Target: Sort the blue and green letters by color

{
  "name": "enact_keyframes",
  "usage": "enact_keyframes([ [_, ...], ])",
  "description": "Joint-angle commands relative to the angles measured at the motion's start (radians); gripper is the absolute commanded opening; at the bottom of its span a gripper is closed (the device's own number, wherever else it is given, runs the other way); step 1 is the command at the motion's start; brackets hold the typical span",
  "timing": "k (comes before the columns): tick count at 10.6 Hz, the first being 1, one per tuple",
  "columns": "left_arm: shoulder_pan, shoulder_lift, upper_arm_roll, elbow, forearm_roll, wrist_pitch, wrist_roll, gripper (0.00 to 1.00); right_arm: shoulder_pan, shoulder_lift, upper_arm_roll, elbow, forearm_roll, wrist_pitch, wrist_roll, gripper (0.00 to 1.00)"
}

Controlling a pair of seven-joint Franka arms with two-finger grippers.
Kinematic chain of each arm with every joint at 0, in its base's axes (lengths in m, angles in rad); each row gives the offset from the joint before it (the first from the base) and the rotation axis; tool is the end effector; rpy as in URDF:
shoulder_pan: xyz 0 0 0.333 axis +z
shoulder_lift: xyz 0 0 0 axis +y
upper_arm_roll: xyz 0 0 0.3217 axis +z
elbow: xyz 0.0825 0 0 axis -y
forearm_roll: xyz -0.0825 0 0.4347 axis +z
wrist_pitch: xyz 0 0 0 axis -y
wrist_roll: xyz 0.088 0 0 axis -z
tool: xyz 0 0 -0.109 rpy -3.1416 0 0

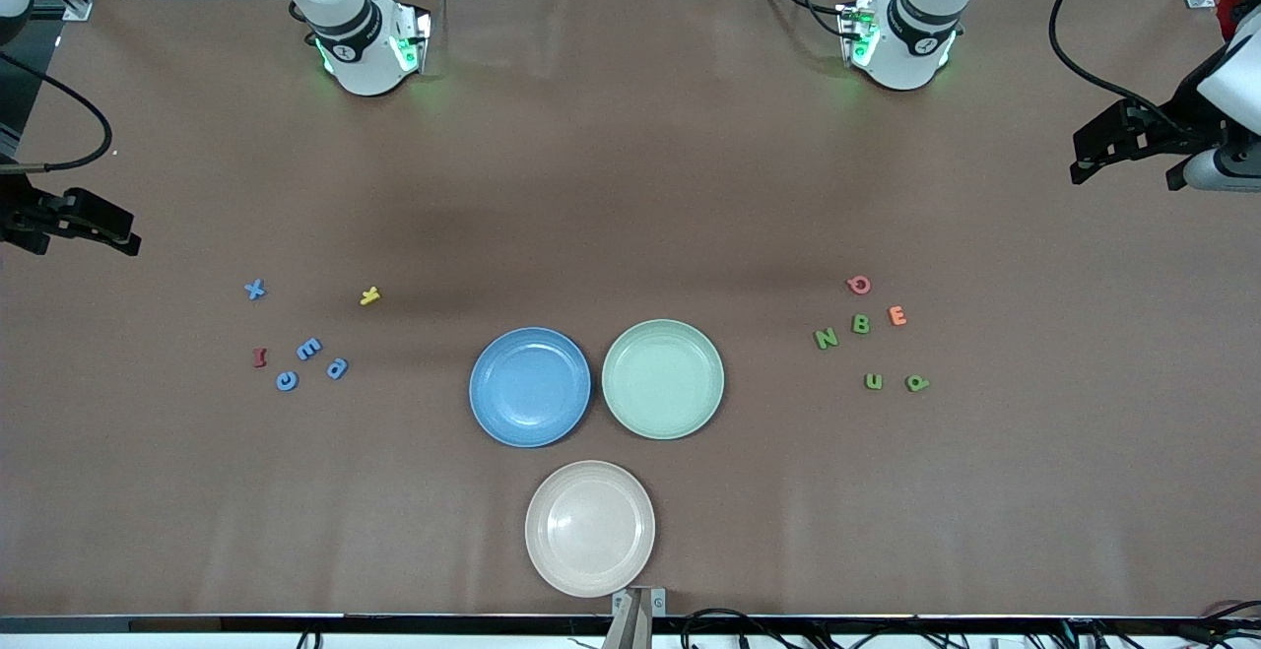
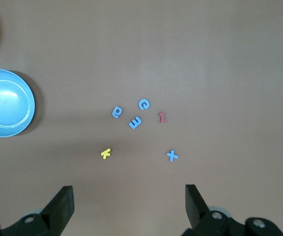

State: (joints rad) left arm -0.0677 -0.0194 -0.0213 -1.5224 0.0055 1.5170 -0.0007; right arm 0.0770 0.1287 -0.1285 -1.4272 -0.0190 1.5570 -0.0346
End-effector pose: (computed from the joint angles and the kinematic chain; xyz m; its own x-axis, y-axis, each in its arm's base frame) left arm 0.5916 -0.0523 0.6602 0.9960 -0.0879 0.0140 -0.0878 -0.9961 -0.0059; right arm 0.6437 -0.0298 0.6222 0.9999 -0.0161 0.0009 -0.0161 -0.9992 0.0355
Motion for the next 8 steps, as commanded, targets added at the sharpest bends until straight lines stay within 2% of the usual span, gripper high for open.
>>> enact_keyframes([
  [1,-0.001,0.01,0.012,0.025,-0.025,-0.023,0.017,1.0,0.003,0.0,0.0,0.002,-0.004,0.003,0.015,1.0],
  [4,-0.006,0.015,0.012,0.025,-0.028,-0.023,0.008,1.0,0.003,0.0,0.0,0.002,-0.004,0.002,0.015,1.0],
  [8,-0.001,0.094,0.017,0.025,-0.028,0.014,-0.002,1.0,0.003,0.0,0.0,0.002,-0.004,0.002,0.015,1.0],
])
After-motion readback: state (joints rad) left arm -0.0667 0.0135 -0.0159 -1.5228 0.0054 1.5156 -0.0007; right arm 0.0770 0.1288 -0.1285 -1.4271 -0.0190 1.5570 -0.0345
